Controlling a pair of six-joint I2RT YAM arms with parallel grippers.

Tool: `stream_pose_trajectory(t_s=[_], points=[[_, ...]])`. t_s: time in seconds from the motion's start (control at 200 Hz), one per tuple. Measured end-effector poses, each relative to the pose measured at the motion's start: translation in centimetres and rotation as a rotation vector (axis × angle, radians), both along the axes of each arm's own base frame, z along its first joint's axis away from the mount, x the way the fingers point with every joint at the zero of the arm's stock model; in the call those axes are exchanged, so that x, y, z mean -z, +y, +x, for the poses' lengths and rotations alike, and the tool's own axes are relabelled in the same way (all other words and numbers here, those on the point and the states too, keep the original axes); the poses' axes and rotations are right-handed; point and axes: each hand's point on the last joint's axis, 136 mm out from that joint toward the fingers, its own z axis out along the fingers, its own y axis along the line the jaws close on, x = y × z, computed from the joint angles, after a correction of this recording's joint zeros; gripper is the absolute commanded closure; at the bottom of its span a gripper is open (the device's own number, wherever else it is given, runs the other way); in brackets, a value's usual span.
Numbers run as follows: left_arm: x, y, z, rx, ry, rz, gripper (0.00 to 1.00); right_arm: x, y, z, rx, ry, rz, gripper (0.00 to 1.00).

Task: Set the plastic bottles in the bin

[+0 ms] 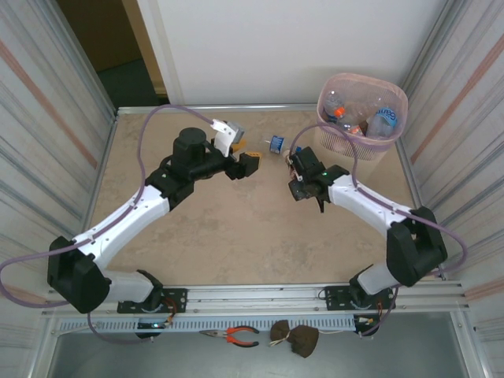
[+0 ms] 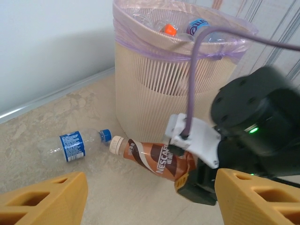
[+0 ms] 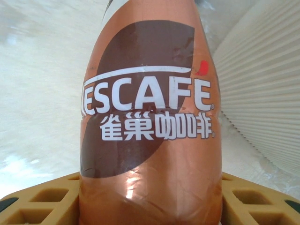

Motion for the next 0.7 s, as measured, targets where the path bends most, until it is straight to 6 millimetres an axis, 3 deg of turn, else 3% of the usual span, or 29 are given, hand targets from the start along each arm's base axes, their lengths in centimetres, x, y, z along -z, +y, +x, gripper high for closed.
stream_pose_trajectory(t_s=[0.155, 0.361, 0.561, 0.701], points=[[0.0, 0.1, 0.1, -0.003, -0.001, -0.001, 0.28, -5.2, 1.0, -0.9, -0.049, -0.013, 0.161, 0.46], [0.0, 0.1, 0.1, -0.004, -0.001, -0.001, 0.28, -13.9, -0.1, -1.1, -0.054, -0.122, 0.345, 0.46], [-0.1, 0.1, 0.1, -0.004, -0.001, -0.002, 0.28, -21.6, -3.6, 0.1, 0.04, -0.225, 0.49, 0.48], [-0.1, 0.1, 0.1, -0.005, -0.002, -0.006, 0.28, -25.1, -6.7, 1.7, 0.127, -0.27, 0.552, 0.49]])
